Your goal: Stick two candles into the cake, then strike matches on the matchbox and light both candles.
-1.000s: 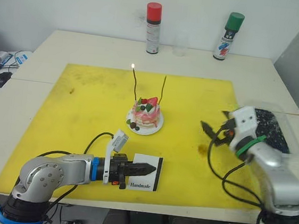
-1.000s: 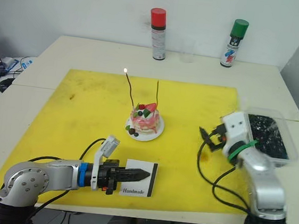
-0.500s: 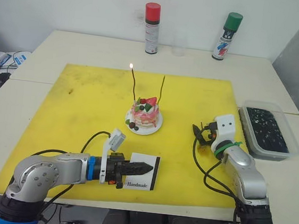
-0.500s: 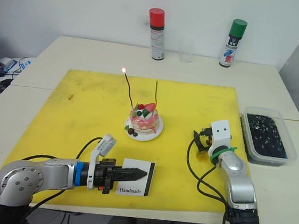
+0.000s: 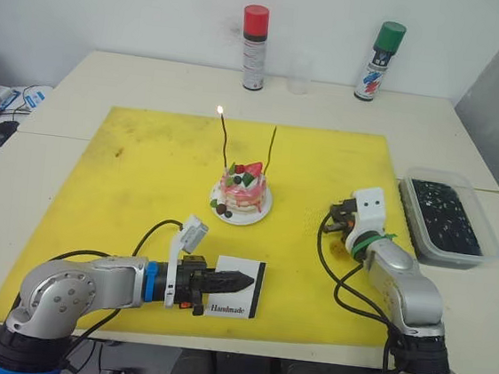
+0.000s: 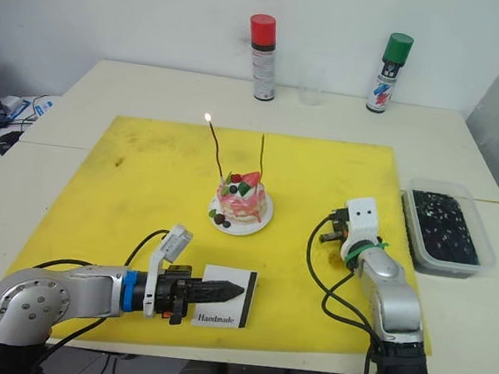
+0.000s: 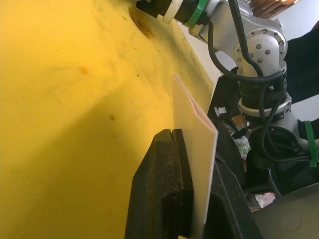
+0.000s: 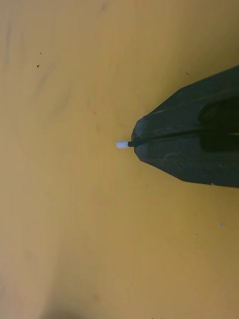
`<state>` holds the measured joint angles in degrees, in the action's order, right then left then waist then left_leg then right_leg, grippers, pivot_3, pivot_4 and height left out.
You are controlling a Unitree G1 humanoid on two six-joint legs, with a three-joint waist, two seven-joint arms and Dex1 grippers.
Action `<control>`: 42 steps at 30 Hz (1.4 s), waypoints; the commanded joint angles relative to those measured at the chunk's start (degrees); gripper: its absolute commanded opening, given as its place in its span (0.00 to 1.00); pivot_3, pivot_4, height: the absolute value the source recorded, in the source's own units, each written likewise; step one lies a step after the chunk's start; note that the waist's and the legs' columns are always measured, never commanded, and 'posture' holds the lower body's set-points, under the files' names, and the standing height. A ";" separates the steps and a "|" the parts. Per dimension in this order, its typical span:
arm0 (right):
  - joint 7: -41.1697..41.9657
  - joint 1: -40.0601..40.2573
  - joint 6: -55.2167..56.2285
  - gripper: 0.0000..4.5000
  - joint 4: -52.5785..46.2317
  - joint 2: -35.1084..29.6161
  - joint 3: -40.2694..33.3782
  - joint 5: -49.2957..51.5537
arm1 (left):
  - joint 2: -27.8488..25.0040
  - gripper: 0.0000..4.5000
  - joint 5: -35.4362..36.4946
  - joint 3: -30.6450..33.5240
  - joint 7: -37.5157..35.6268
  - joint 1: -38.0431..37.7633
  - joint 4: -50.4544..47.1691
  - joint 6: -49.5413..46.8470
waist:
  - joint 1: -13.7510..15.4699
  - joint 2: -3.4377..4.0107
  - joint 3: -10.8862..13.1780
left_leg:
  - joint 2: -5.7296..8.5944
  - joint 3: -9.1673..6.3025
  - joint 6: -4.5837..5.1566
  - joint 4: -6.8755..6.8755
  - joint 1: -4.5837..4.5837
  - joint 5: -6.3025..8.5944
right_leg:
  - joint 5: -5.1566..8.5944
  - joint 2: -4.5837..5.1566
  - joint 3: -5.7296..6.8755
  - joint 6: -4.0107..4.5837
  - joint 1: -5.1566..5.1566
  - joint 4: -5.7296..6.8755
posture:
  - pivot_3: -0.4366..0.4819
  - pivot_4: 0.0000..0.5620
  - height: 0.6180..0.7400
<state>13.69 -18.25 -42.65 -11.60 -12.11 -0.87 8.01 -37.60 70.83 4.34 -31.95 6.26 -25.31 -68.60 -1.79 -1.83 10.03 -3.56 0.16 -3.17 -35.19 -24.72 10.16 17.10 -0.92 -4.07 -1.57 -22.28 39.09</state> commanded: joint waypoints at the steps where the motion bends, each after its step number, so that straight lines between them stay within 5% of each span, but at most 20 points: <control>1: 1.40 -0.59 -1.94 0.01 -4.48 -0.97 -0.95 2.08 | -0.64 0.00 1.36 1.03 -0.25 -0.22 -2.24 0.39 | 0.00 0.00 0.00 | 0.00 0.00 0.00 0.00 0.00 0.00 | 0.00 0.00 0.00 0.00 0.00 0.00 | 0.48 0.27 1.00; 8: 13.33 0.84 -7.86 0.01 -18.49 -11.55 1.89 9.07 | -1.59 0.00 1.84 1.34 -0.60 -0.19 -2.01 0.38 | -0.02 0.02 0.02 | -0.01 0.01 0.01 0.02 -0.02 0.01 | 0.03 0.00 0.00 -0.01 -0.03 -0.04 | 0.48 0.27 1.00; 13: 21.70 9.42 -0.94 0.01 -26.82 -19.70 5.43 10.67 | -2.67 0.00 2.40 1.31 -1.29 -0.21 -1.87 -0.02 | 0.06 0.01 0.02 | -0.01 -0.05 0.01 0.06 -0.02 0.01 | 0.21 0.00 0.06 -0.15 -0.01 -0.05 | 0.48 0.27 1.00; 24: 19.89 16.93 14.07 0.01 -17.85 -15.42 14.13 4.10 | -4.54 0.00 2.44 1.12 -2.38 1.25 -1.07 -1.05 | -0.07 -0.04 -0.01 | -0.01 -0.01 0.00 -0.02 0.03 0.00 | 0.17 0.00 0.00 -0.27 0.00 -0.02 | 0.48 0.27 1.00; 27: 20.45 17.40 15.75 0.14 -16.86 -15.37 14.80 3.27 | -4.66 0.00 2.67 1.26 -2.23 1.39 -1.10 -1.16 | -0.02 -0.04 -0.01 | 0.01 0.01 0.00 -0.01 0.02 0.00 | 0.18 0.02 -0.01 -0.26 0.00 -0.03 | 0.48 0.27 1.00; 31: 20.41 18.06 17.41 0.44 -16.86 -15.33 15.31 2.23 | -4.92 0.00 3.06 1.55 -1.96 0.97 -1.45 -1.33 | 0.00 -0.04 -0.01 | -0.02 -0.03 0.00 0.01 0.02 0.01 | 0.20 0.00 0.03 -0.22 0.00 -0.03 | 0.48 0.27 1.00; 42: 19.85 20.20 22.04 0.44 -15.04 -13.70 15.74 0.03 | -5.58 0.00 3.73 1.62 -1.65 0.93 -1.34 -1.37 | 0.03 -0.04 -0.01 | -0.03 -0.04 -0.01 0.00 0.03 0.00 | 0.19 0.00 0.04 -0.23 0.01 0.00 | 0.48 0.27 1.00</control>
<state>33.82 1.72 -21.57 -26.19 -25.97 15.21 7.91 -42.56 73.21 4.87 -33.23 6.95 -25.29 -69.97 -1.76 -1.88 10.02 -3.58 0.12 -3.17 -35.19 -24.69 10.17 17.29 -0.92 -4.04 -1.79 -22.28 39.09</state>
